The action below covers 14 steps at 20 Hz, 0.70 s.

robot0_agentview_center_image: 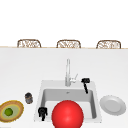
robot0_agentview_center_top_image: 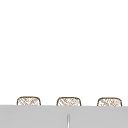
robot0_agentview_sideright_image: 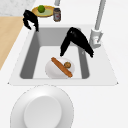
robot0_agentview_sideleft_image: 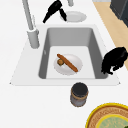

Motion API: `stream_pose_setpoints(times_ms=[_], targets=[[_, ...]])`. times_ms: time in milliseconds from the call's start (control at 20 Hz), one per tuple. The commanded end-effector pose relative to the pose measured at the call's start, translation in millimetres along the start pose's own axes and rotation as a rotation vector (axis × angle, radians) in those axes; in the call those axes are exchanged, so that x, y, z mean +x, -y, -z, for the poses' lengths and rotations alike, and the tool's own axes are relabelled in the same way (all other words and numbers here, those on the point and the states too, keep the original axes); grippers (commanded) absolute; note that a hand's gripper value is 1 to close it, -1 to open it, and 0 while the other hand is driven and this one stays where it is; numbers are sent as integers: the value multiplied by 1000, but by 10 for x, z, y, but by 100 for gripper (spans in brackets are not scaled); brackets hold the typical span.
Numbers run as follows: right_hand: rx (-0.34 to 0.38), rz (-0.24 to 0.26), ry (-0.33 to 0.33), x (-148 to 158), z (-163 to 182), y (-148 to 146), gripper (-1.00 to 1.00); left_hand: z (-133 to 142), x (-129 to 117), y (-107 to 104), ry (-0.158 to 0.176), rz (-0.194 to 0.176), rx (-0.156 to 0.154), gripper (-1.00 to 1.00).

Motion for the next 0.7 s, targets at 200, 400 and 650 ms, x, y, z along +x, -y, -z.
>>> stream_pose_setpoints(times_ms=[200, 400, 650], targets=[[-13, -27, 149, -30, -40, -497, -100, 0, 0, 0, 0, 0, 0, 0], [-2, -58, 173, 48, -57, -791, -100, 0, 0, 0, 0, 0, 0, 0], [12, -73, 172, 185, -47, -1187, -100, 0, 0, 0, 0, 0, 0, 0]])
